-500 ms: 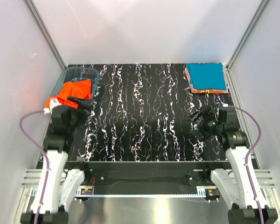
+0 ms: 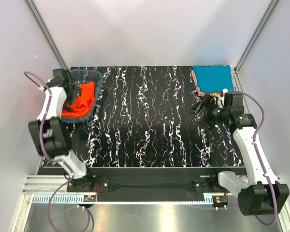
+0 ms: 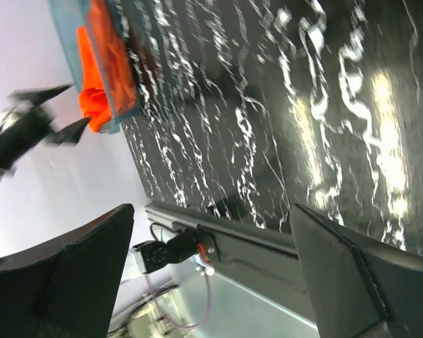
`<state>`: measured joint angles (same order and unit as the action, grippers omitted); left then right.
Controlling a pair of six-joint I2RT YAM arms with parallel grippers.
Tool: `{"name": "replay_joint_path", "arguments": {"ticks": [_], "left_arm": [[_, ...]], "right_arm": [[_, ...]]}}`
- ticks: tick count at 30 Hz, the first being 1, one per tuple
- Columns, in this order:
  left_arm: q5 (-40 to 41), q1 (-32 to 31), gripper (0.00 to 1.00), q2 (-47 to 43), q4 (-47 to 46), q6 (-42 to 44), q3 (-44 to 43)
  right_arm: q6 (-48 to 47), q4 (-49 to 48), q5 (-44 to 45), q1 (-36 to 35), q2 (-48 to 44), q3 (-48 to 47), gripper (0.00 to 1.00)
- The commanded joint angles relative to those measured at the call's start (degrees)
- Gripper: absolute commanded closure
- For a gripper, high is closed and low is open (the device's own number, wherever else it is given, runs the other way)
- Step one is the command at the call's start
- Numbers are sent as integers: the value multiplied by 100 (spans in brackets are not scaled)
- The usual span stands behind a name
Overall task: Fold and stack the t-shirts
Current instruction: Move the tshirt to the center of the board
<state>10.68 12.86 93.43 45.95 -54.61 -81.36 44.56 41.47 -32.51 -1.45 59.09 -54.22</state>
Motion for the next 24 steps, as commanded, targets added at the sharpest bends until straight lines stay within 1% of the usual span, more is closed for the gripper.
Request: {"name": "replay_joint_path", "arguments": {"ticks": [1, 3, 4, 6, 8, 10, 11, 12, 13, 14, 15, 17, 19, 20, 21, 22, 23, 24], "left_arm": [[-100, -29, 13, 754, 327, -173, -625], [-206, -29, 17, 1210, 195, -234, -898], [-407, -29, 20, 1361, 38, -243, -977], [-505, -29, 21, 1773, 193, -339, -1249], [-654, -21, 33, 1968, 265, -454, -1373], [-812, 14, 51, 2048, 169, -402, -1505], [-761, 14, 82, 1996, 133, -340, -1575], [-647, -3, 97, 1943, 194, -288, -1819], [-411, -29, 100, 1864, 212, -209, -2004], [-287, -56, 100, 1672, 247, -25, -2180], [-120, -143, 100, 1574, 317, 90, -2591], [-40, -266, 100, 1188, 353, 485, -2936], [39, -608, 100, 793, 169, 888, -3200], [40, -757, 100, 339, 38, 1012, -3202], [-21, -1098, 100, 117, -355, 1162, -3167], [-239, -1258, 100, -86, -524, 1407, -3132], [-363, -1495, 100, -506, -700, 1514, -3105], [-660, -1932, 100, -675, -998, 1645, -3096]], "right_arm": [[-640, -61, 96, -13, 120, -651, 0], [-833, -34, 218, -13, 199, -826, 0], [-895, 27, 297, -13, 295, -906, 0], [-1088, 317, 534, -13, 401, -1108, 0], [-1168, 580, 675, 5, 577, -1292, 0], [-1274, 677, 702, -4, 700, -1363, 0], [-1291, 721, 711, -4, 718, -1390, 1], [-1300, 730, 737, 5, 727, -1390, 1], [-1300, 739, 729, 5, 727, -1381, 1], [-1309, 731, 711, -4, 727, -1364, 1], [-1318, 731, 668, 5, 727, -1346, 1], [-1344, 739, 589, 5, 718, -1276, 2], [-1388, 783, 562, -13, 735, -1258, 3], [-1406, 801, 614, -56, 736, -1267, 4], [-1406, 836, 641, -109, 762, -1276, 4], [-1423, 871, 658, -179, 762, -1310, 4], [-1458, 862, 685, -336, 762, -1328, 4], [-1458, 862, 676, -408, 744, -1337, 4]]}}
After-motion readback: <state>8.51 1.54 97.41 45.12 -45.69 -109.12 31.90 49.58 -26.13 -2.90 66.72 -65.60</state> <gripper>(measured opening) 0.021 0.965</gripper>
